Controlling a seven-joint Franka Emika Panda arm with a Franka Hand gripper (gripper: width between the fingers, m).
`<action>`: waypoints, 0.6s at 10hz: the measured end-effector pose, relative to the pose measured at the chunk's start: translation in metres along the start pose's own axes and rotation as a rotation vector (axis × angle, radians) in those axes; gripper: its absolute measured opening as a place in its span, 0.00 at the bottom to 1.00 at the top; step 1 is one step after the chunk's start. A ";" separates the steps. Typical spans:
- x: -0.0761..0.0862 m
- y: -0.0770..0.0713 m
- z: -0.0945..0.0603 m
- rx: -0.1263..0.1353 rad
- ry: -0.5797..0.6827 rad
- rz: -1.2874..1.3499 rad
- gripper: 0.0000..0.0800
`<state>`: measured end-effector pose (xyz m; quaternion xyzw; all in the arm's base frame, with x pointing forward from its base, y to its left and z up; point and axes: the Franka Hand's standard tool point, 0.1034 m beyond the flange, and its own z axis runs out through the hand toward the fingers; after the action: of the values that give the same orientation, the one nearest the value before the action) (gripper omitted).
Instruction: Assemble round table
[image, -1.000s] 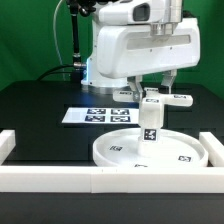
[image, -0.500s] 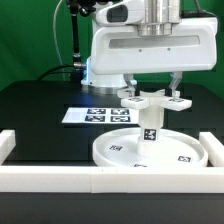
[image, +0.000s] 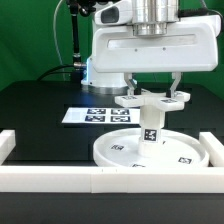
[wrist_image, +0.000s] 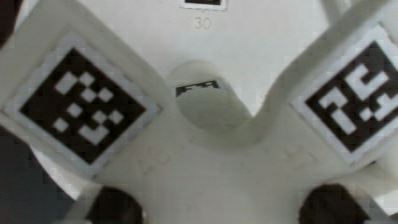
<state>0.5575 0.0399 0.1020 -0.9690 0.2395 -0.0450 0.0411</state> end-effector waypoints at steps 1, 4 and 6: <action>0.000 0.000 0.000 0.000 0.000 0.064 0.55; 0.000 0.000 0.000 0.007 -0.002 0.264 0.55; 0.001 0.001 0.000 0.021 -0.005 0.462 0.55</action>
Offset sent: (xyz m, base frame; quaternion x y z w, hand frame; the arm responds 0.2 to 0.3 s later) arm 0.0000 0.0000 0.0000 0.0000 0.0000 0.1938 0.9810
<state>0.5577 0.0387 0.1021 -0.8881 0.4543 -0.0344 0.0611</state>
